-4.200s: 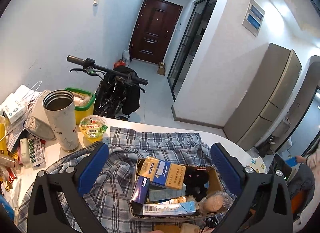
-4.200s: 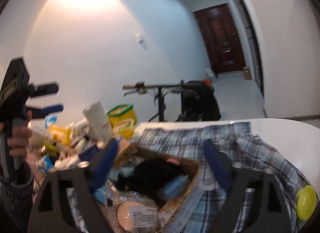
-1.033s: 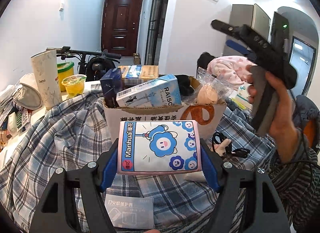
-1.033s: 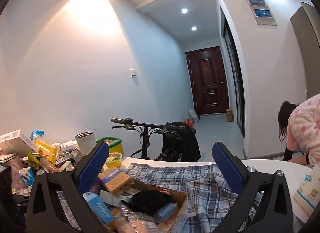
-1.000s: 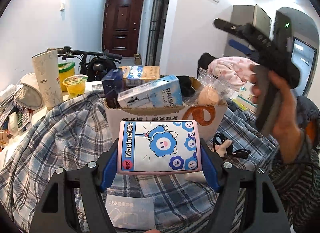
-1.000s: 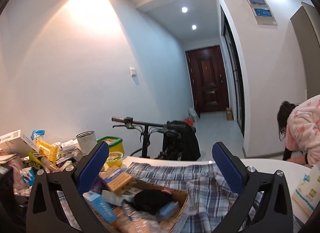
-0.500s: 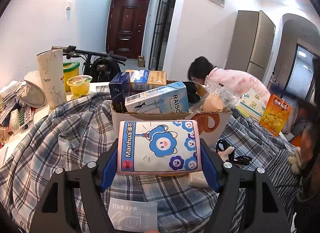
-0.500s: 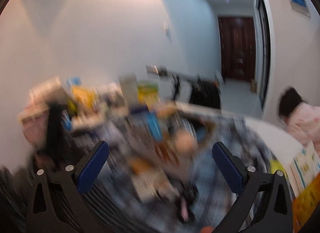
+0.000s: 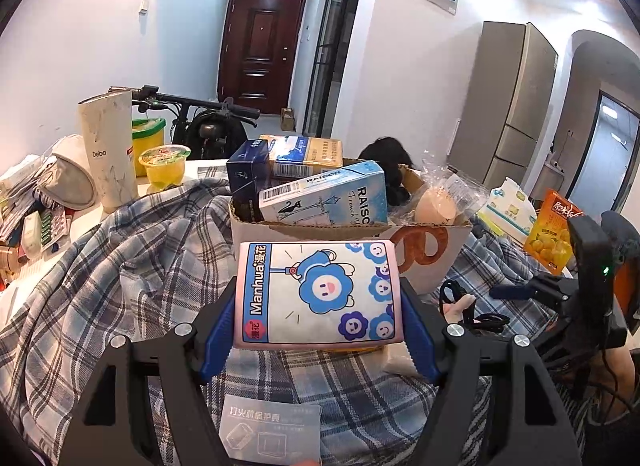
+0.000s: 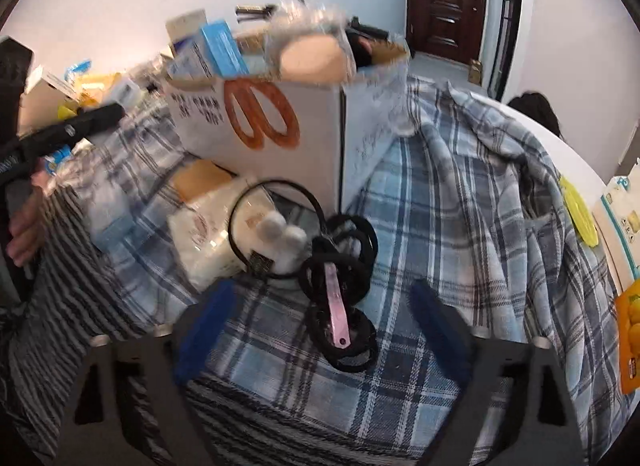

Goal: Organize objects
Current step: 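Grasp the black cable coil with the right gripper while the left holds the Manhua packet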

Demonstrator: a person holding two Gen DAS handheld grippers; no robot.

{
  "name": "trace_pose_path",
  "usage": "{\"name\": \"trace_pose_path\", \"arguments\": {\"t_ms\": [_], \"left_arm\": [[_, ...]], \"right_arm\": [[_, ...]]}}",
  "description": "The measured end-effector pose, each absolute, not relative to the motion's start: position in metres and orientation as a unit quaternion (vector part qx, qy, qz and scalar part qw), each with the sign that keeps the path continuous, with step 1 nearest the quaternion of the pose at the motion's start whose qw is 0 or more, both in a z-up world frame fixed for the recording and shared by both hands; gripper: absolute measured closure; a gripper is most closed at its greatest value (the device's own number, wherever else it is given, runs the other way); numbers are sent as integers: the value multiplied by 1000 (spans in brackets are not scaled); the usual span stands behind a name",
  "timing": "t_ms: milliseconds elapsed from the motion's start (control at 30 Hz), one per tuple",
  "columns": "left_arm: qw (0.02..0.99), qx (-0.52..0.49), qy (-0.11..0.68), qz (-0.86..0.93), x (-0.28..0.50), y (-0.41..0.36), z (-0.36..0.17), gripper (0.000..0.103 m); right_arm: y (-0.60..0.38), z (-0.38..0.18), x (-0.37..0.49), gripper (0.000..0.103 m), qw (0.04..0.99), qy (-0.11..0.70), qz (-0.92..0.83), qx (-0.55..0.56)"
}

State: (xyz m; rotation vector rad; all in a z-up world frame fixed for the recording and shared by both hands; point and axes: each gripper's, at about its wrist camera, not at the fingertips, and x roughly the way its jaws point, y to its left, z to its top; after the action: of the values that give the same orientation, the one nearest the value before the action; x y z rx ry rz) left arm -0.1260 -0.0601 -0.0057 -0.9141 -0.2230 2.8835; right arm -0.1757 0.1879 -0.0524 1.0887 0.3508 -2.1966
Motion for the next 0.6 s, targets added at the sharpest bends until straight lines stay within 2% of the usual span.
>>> {"name": "trace_pose_path", "arguments": {"t_ms": [100, 167, 200, 233, 267, 400, 600], "left_arm": [[54, -302, -74, 949, -126, -61, -6, 29], [53, -304, -73, 948, -127, -61, -7, 29], [53, -306, -73, 948, -127, -60, -7, 29], [53, -306, -73, 948, -127, -60, -7, 29], [54, -307, -74, 947, -127, -60, -7, 29], [54, -309, -75, 947, -128, -60, -8, 29], [50, -307, -85, 946, -128, -64, -8, 29]], "right_arm": [[184, -63, -179, 44, 307, 152, -832, 436], [182, -64, -178, 48, 308, 157, -834, 431], [182, -64, -178, 53, 308, 156, -834, 431], [183, -64, -178, 60, 304, 155, -836, 429], [185, -63, -178, 75, 304, 152, -838, 427], [195, -55, -175, 84, 317, 121, -846, 412], [209, -44, -175, 87, 335, 62, -856, 388]]}}
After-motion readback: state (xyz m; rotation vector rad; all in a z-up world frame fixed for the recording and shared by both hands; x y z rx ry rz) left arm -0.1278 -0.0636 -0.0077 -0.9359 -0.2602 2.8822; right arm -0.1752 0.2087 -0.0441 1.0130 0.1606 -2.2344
